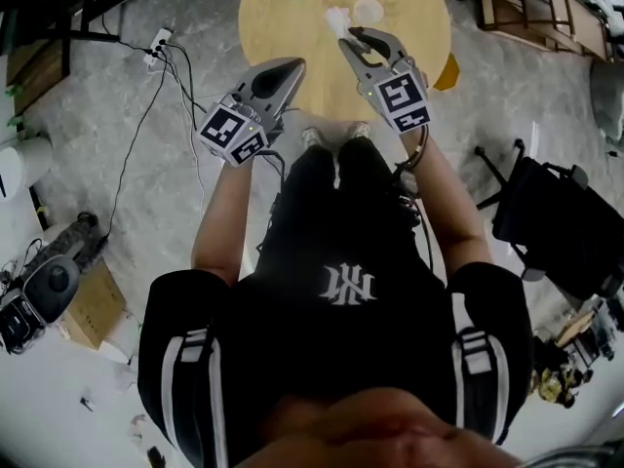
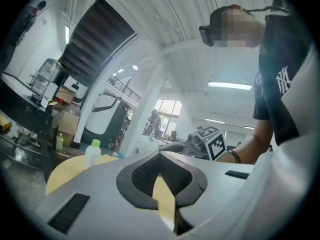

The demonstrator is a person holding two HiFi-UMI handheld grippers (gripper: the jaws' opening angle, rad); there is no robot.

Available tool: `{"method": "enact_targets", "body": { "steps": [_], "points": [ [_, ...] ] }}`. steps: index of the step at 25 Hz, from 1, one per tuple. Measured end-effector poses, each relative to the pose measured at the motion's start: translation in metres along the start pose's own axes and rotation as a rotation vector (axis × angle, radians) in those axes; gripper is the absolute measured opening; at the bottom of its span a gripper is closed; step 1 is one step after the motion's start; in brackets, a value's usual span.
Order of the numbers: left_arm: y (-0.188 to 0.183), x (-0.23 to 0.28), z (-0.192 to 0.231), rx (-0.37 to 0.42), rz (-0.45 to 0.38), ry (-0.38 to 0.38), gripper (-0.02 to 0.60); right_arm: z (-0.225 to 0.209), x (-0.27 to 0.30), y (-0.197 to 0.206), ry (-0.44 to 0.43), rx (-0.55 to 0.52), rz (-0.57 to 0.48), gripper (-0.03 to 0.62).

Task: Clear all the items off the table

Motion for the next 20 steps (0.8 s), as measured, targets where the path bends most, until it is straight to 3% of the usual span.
{"method": "enact_targets", "body": {
  "steps": [6, 11, 16, 20],
  "points": [
    [0.027, 0.064, -0.024, 0.025, 0.068, 0.141, 0.012, -0.043, -0.089, 0.052, 0.195, 0.036, -0.006, 0.080],
    [0.044, 0.142, -0.088, 0.037, 0.144, 0.252, 0.012, -0.096, -0.194, 0.099, 0.338, 0.095, 0.017, 0.080],
    [0.075, 0.218, -0.144, 0.044, 0.191, 0.291, 0.012, -0.128, -0.283, 0.160, 0.393, 0.136, 0.054, 0.080],
    [0.140, 0.298, -0.167, 0.029, 0.214, 0.289, 0.012, -0.157, -0.318, 0.257, 0.378, 0.189, 0.062, 0.080]
  ]
}}
Point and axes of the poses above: the fingertips, and each gripper's own axes: x forward along the fingers, z to its left, y out of its underside, the point moved 8 cm from there along -x, backward along the fingers, and after that the axes turned 10 degrees about -x, right-handed, at the moved point
